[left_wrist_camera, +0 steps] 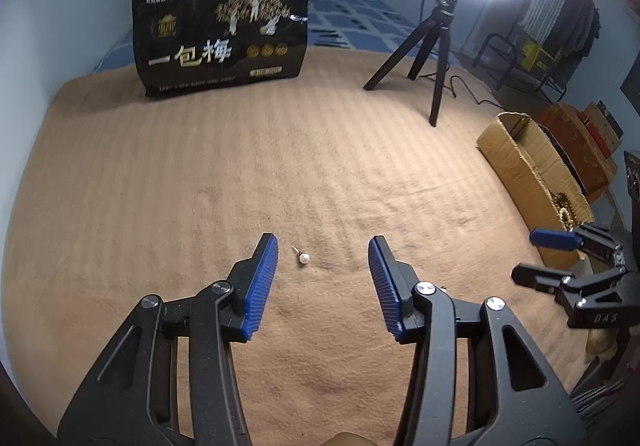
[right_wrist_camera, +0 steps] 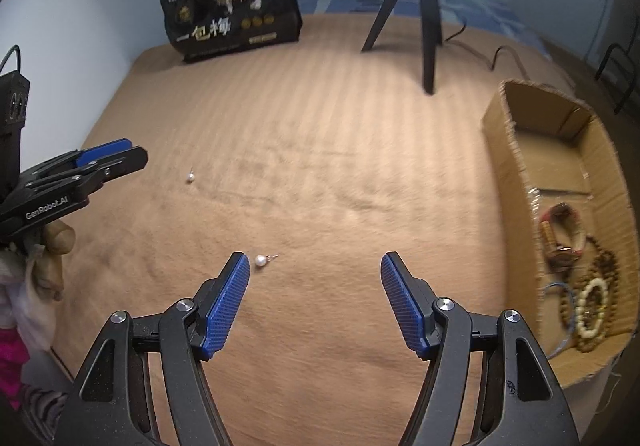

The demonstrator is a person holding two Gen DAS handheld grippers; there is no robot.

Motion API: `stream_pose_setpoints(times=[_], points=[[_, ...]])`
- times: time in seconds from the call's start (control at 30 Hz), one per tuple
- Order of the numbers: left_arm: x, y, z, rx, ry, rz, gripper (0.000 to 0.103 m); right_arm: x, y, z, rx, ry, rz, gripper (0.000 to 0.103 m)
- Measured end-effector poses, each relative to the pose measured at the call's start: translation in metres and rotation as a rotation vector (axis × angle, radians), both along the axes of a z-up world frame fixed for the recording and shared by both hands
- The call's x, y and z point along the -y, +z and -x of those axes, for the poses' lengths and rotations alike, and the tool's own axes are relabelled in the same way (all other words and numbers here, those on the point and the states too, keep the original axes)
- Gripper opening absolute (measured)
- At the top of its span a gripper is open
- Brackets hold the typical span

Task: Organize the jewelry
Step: 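Move left tool to one pearl earring while right tool approaches the other pearl earring, then close left tool on its pearl earring while right tool closes on the other earring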

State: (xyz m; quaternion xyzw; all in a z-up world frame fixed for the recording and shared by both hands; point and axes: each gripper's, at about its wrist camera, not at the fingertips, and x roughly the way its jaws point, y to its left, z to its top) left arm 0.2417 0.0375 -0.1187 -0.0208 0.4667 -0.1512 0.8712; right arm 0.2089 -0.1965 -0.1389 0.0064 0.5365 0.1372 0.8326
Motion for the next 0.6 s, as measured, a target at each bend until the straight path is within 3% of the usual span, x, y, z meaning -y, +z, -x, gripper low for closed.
stream_pose_setpoints(times=[0.17,0.23,0.6], points=[[0.001,-0.014,-0.011,-0.052,0.007,0.021,0.039,-0.007,-0.015,-0.008,-0.066,0.000,-0.049,0.066],[0.001,-0.022,-0.016,-0.079,0.013,0.022,0.035,-0.011,-0.020,-0.011,-0.081,0.006,-0.052,0.057],[0.001,-0.054,-0.034,-0.174,0.056,0.049,0.028,-0.031,-0.040,-0.029,-0.147,0.009,-0.069,0.042]])
